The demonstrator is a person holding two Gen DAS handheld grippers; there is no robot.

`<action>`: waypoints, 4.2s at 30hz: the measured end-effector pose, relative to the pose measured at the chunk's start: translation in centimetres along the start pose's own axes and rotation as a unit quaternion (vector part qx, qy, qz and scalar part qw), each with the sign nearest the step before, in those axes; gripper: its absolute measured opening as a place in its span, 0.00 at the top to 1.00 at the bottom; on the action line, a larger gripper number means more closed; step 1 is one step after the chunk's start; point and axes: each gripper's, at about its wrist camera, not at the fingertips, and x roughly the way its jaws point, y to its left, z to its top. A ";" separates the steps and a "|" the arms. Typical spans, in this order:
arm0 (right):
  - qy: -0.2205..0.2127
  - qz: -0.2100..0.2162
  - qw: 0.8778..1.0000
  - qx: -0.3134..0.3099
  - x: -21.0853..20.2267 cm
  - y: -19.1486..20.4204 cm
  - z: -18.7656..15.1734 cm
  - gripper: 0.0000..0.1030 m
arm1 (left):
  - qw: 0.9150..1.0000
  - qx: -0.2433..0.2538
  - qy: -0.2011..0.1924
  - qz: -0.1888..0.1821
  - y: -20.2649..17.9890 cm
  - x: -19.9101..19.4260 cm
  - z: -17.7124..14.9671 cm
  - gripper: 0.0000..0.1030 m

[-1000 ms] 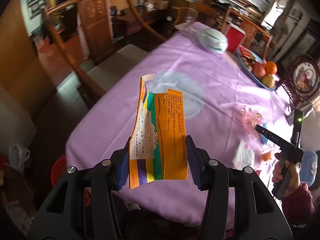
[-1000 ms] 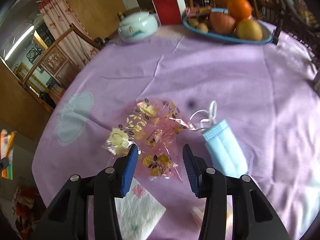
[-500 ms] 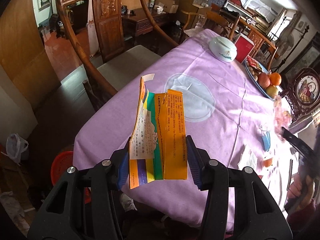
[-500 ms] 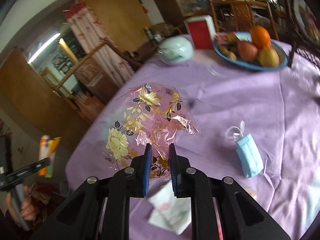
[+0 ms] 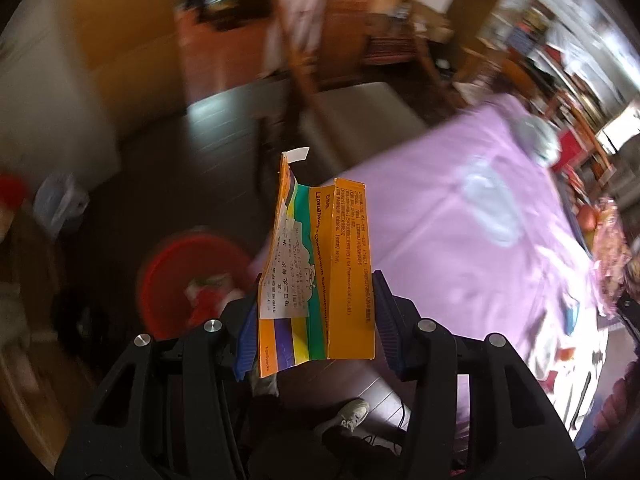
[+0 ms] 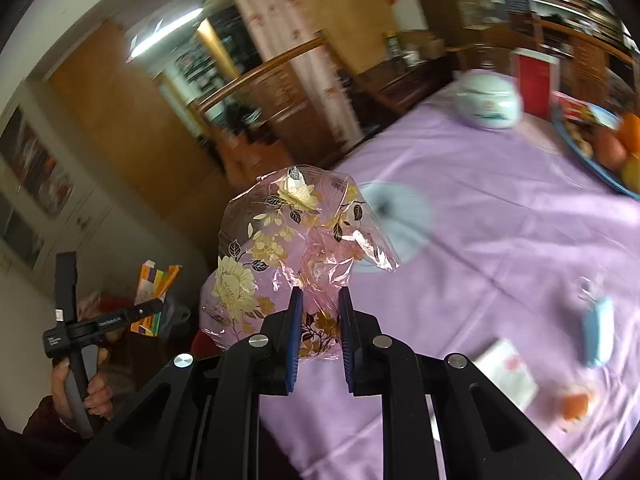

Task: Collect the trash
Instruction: 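Carry the box and wrapper with both tools over the red basket, then open both tools to drop the box and wrapper into the basket, then bring both tools back over the table, then grasp the white tissue with the left tool and lift it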

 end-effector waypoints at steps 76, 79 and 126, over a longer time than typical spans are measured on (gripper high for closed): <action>0.048 -0.110 0.992 0.042 3.8 2.6 -2.0 0.54 | 0.985 0.151 0.029 -0.080 -5.4 3.0 5.2 0.23; 0.014 -0.148 0.983 0.105 -0.7 -2.1 -4.6 0.54 | 0.970 0.213 0.044 -0.108 -11.7 4.1 3.9 0.23; -0.010 -0.216 0.942 0.257 -13.0 -18.0 -17.7 0.40 | 0.882 0.427 0.121 -0.158 -36.0 9.9 -9.2 0.89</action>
